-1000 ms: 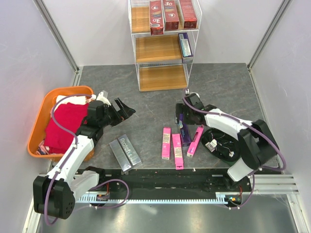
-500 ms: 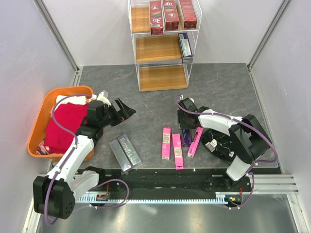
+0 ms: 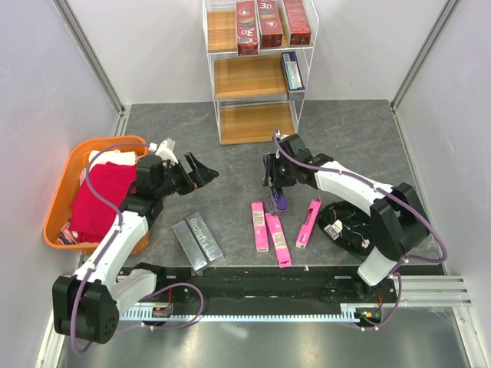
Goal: Place and organize the toothpastes onto the shelf
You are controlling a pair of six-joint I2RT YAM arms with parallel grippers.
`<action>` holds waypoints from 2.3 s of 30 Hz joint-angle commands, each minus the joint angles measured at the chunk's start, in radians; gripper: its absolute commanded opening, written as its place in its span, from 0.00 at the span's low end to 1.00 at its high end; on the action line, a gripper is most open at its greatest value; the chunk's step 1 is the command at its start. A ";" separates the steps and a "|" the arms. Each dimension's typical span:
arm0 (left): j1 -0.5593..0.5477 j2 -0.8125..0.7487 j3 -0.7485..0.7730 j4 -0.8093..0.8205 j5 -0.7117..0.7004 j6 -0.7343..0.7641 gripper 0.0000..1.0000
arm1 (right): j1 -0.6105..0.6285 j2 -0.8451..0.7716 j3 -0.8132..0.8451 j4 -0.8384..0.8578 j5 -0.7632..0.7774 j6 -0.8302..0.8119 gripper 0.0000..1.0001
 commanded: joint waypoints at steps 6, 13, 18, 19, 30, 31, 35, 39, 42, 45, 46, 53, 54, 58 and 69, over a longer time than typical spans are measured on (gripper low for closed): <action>0.011 0.051 -0.007 0.344 0.311 -0.058 1.00 | 0.002 -0.084 0.022 0.266 -0.556 0.021 0.36; 0.011 0.111 -0.026 0.498 0.395 -0.157 1.00 | 0.014 -0.101 -0.021 0.476 -0.769 0.146 0.37; 0.011 0.128 -0.068 0.654 0.440 -0.222 0.99 | 0.017 -0.106 -0.076 0.750 -0.860 0.355 0.37; 0.011 0.131 -0.069 0.670 0.444 -0.234 0.99 | 0.019 -0.103 -0.081 0.783 -0.868 0.379 0.38; 0.010 0.156 -0.131 0.943 0.489 -0.354 0.91 | 0.088 -0.038 -0.098 1.003 -0.929 0.539 0.38; 0.010 0.160 -0.132 0.952 0.489 -0.360 0.89 | 0.099 -0.031 -0.098 0.998 -0.932 0.541 0.39; 0.010 0.176 -0.142 1.055 0.498 -0.424 0.78 | 0.113 -0.021 -0.095 0.972 -0.935 0.527 0.40; 0.010 0.180 -0.152 1.101 0.509 -0.463 0.58 | 0.114 -0.026 -0.102 0.960 -0.913 0.519 0.41; 0.010 0.171 -0.169 1.110 0.497 -0.474 0.44 | 0.114 -0.037 -0.105 0.938 -0.882 0.502 0.44; 0.011 0.151 -0.189 1.110 0.468 -0.480 0.36 | 0.114 -0.052 -0.107 0.889 -0.842 0.469 0.48; 0.011 0.145 -0.194 1.106 0.461 -0.480 0.33 | 0.113 -0.055 -0.105 0.862 -0.813 0.461 0.50; 0.023 0.098 -0.191 1.060 0.401 -0.480 0.23 | 0.113 -0.116 -0.098 0.763 -0.692 0.404 0.82; 0.025 0.098 -0.188 1.060 0.397 -0.483 0.22 | 0.113 -0.133 -0.099 0.757 -0.682 0.397 0.86; 0.033 0.093 -0.172 1.072 0.383 -0.516 0.16 | 0.113 -0.181 -0.121 0.717 -0.632 0.375 0.94; 0.080 0.073 -0.238 1.237 0.277 -0.680 0.09 | 0.113 -0.268 -0.202 0.674 -0.601 0.351 0.98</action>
